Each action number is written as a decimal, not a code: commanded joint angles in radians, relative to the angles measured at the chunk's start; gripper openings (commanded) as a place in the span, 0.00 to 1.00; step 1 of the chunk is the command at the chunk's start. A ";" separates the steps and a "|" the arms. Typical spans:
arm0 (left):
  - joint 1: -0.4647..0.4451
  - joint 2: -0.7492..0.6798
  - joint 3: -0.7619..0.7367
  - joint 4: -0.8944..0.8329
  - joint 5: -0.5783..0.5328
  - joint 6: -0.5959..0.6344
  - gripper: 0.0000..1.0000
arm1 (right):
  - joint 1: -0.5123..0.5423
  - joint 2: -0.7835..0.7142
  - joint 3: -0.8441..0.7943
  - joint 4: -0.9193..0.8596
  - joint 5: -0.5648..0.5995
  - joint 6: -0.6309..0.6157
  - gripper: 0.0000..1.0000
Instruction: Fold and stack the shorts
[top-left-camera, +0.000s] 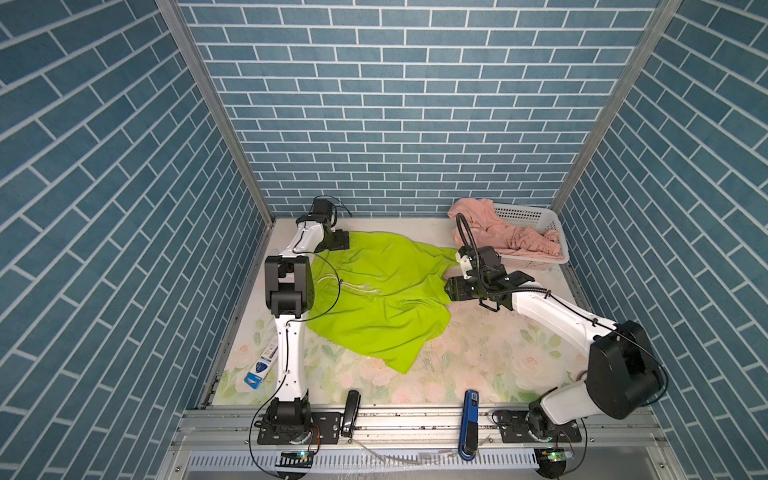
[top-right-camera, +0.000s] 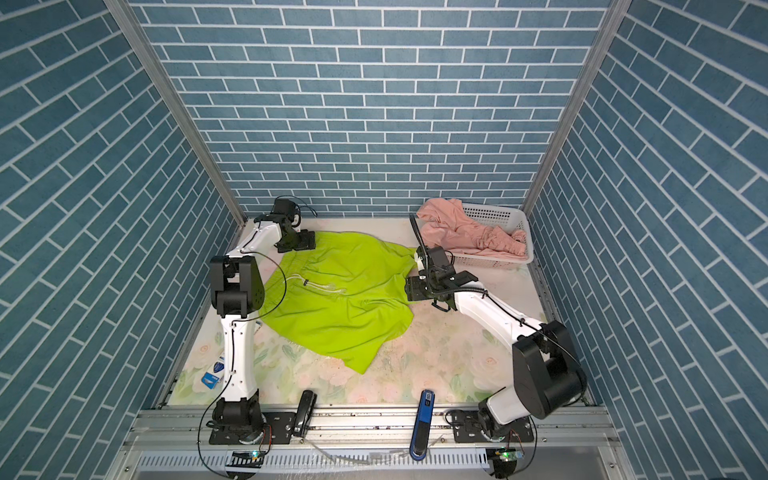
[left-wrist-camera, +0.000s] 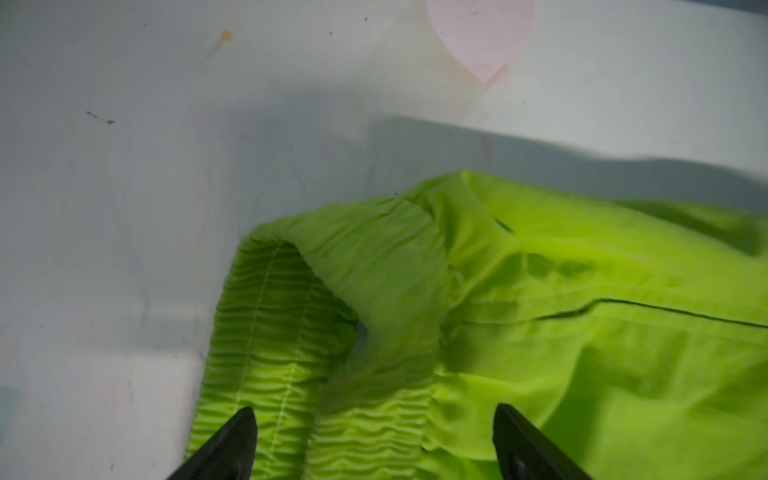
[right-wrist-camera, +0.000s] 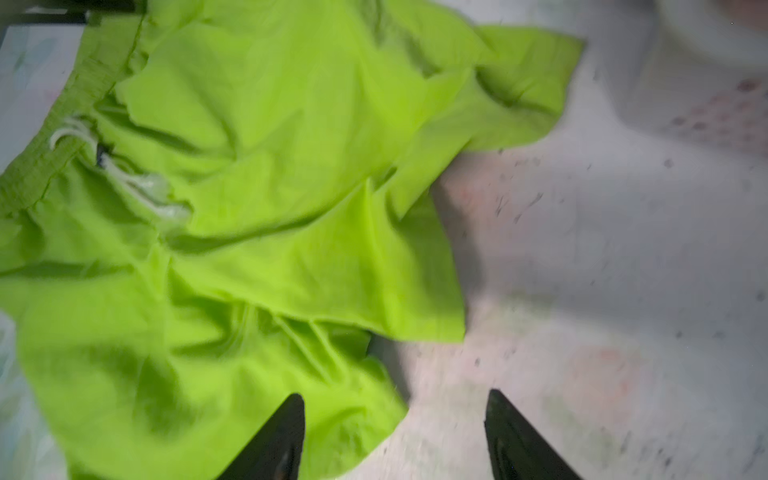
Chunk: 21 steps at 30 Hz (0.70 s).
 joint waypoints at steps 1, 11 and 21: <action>0.005 0.029 0.041 -0.070 -0.035 0.042 0.74 | 0.051 -0.078 -0.111 0.009 -0.058 0.074 0.70; 0.058 0.044 0.054 -0.114 -0.112 0.020 0.00 | 0.156 -0.192 -0.331 0.042 -0.002 0.197 0.70; 0.117 -0.072 -0.035 -0.087 -0.069 -0.040 0.67 | 0.257 -0.108 -0.309 0.102 -0.033 0.157 0.70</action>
